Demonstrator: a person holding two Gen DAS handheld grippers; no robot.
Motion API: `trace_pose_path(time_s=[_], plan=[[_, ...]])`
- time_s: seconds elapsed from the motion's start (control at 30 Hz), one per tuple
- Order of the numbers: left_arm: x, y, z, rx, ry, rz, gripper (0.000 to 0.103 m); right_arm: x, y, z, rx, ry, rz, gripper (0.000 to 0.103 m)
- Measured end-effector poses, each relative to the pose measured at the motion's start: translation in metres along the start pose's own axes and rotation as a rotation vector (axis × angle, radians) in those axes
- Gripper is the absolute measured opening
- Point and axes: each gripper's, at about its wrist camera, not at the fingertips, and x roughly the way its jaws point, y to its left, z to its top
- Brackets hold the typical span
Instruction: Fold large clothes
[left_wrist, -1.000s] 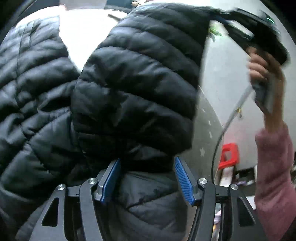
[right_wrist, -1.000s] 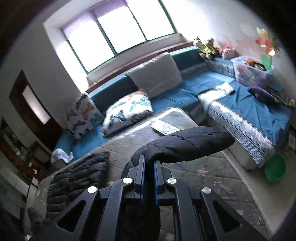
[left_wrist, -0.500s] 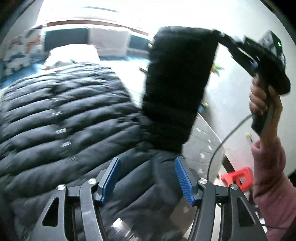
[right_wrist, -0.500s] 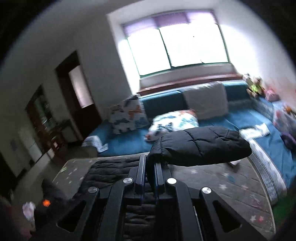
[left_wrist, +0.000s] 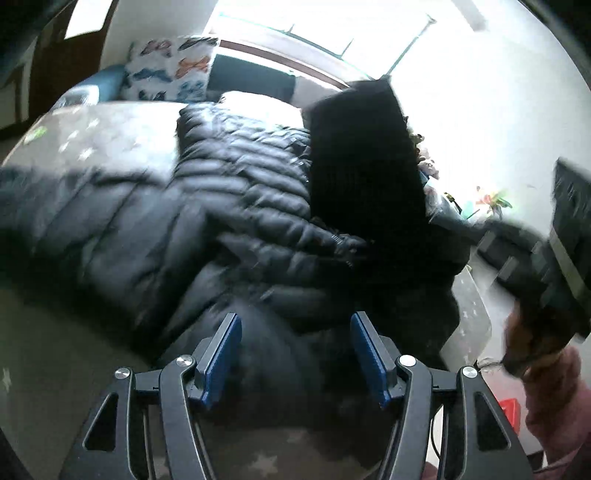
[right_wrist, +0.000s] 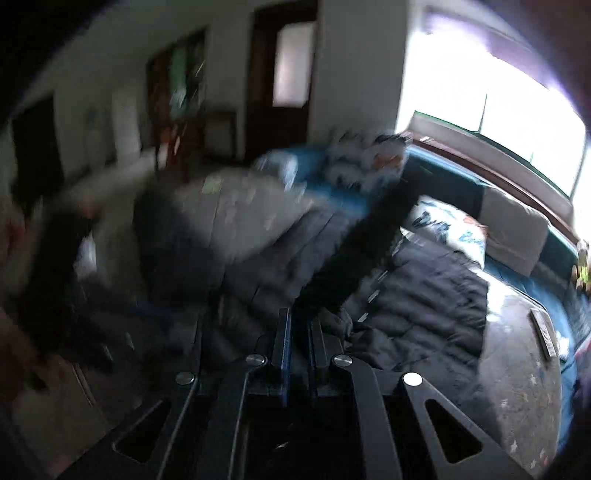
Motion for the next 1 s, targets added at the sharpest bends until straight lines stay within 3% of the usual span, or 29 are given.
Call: trace_pose_path(time_s=[0.17,0.37,0.5,0.7,0.8,0.87,1.0], plan=[[-0.009,0.015,-0.015,-0.032,-0.012,-0.029,0.065,0.047,0.036,-0.037,-0.085,0.191,0.073,0.009],[-0.018,0.022,-0.015,-0.065,-0.044,-0.043,0.065,0.016,0.029,-0.034,-0.087,0.186,0.094,0.01],[-0.037,0.017,0.0,-0.071,-0.088,-0.03,0.065,-0.013,-0.002,-0.024,0.034,0.152,0.114,0.01],[-0.054,-0.015,0.036,0.025,-0.166,-0.039,0.065,-0.007,-0.111,-0.029,0.262,0.154,-0.055,0.01],[-0.042,-0.03,0.056,0.06,-0.16,-0.044,0.065,0.012,-0.16,-0.052,0.443,0.181,-0.048,0.01],[-0.024,-0.038,0.069,0.095,-0.145,-0.043,0.065,0.027,-0.176,-0.069,0.54,0.209,0.008,0.01],[0.029,-0.034,0.087,0.075,-0.051,-0.014,0.065,0.044,-0.183,-0.092,0.581,0.237,0.028,0.01]])
